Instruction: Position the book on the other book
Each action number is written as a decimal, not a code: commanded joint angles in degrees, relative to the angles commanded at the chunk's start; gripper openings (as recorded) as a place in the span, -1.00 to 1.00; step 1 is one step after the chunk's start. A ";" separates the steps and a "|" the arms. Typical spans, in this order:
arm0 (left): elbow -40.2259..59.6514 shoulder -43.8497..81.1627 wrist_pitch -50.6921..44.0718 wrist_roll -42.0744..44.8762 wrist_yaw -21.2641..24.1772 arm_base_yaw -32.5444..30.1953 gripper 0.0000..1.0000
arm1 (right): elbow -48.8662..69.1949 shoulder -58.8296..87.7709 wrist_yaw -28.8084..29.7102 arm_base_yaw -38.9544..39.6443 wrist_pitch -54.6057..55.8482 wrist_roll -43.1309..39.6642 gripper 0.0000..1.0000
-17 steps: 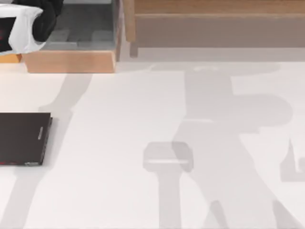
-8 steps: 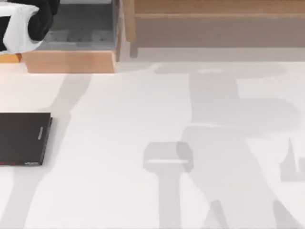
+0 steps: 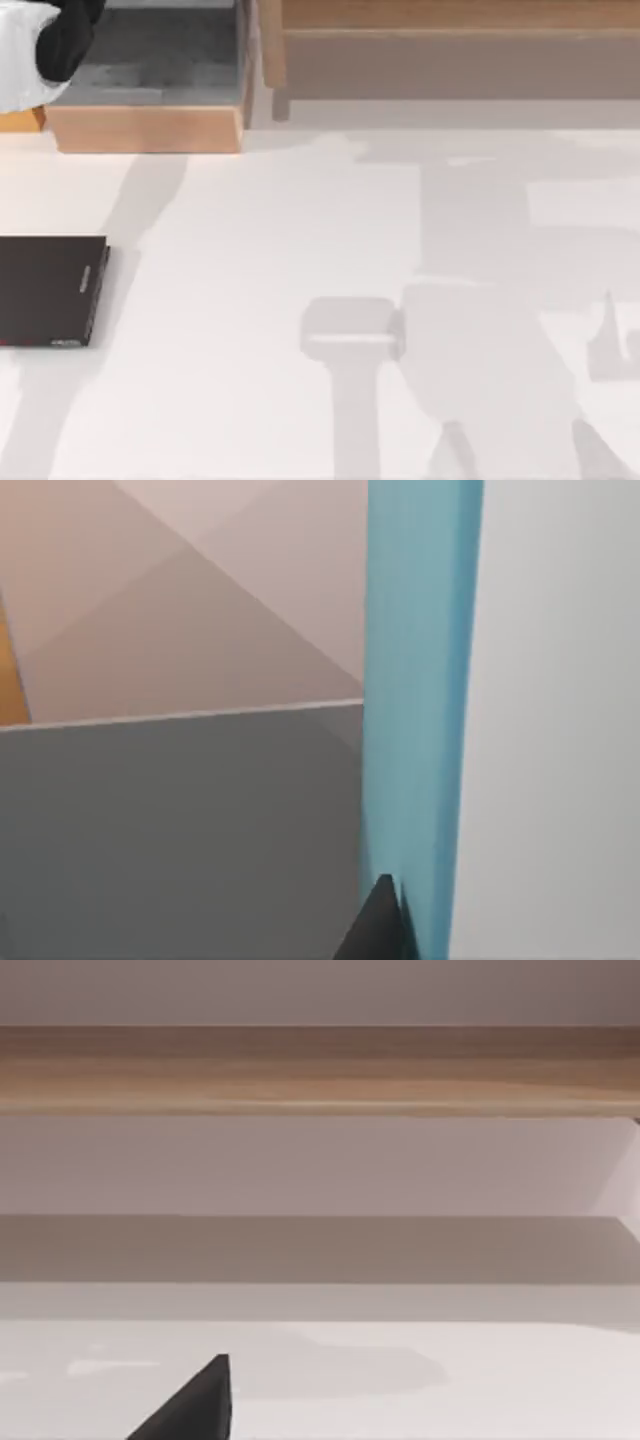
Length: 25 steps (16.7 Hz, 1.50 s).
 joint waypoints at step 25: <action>-65.84 -38.10 -5.25 93.52 24.78 28.72 -1.00 | 0.00 0.00 0.00 0.00 0.00 0.00 1.00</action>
